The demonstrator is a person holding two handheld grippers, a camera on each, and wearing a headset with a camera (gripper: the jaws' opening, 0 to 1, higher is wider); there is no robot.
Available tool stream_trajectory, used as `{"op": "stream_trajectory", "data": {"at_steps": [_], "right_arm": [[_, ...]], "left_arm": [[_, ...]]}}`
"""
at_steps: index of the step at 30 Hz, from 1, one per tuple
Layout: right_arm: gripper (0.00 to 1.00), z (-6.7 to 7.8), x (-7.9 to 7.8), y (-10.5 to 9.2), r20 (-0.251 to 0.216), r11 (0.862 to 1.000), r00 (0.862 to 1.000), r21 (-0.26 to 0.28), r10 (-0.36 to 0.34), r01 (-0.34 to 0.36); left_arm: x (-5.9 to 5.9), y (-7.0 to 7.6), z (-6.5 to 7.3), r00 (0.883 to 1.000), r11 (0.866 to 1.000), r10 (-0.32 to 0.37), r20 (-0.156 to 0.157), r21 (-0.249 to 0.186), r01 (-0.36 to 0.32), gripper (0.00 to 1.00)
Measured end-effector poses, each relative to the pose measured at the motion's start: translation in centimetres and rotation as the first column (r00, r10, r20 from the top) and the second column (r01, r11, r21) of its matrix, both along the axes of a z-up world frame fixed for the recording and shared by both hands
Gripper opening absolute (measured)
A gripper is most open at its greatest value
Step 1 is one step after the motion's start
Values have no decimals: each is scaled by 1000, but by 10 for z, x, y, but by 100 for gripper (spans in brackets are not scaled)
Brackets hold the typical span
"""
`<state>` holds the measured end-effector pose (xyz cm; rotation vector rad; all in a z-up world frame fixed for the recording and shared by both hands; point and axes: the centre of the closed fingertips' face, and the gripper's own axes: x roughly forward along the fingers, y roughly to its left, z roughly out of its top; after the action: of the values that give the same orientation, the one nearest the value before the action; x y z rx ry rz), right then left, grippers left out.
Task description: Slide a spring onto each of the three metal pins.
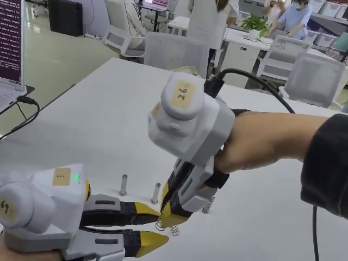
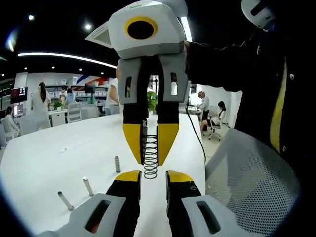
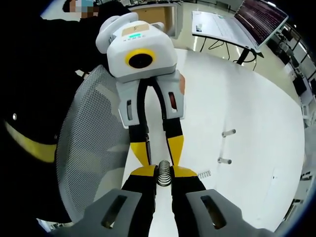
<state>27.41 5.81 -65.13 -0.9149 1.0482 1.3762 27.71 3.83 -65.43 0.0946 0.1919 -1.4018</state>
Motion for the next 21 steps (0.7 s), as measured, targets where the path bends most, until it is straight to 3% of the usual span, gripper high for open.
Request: {"op": "stream_trajectory", "data": {"at_steps": [12, 21], "right_arm": [[8, 0, 2, 1, 4, 1000, 1000, 16, -11, 11], [8, 3, 7, 1, 16, 999, 1000, 29, -24, 24]], "left_arm": [[5, 9, -9, 999, 999, 45, 0, 30, -45, 33], [9, 25, -16, 995, 994, 99, -10, 41, -98, 45]]}}
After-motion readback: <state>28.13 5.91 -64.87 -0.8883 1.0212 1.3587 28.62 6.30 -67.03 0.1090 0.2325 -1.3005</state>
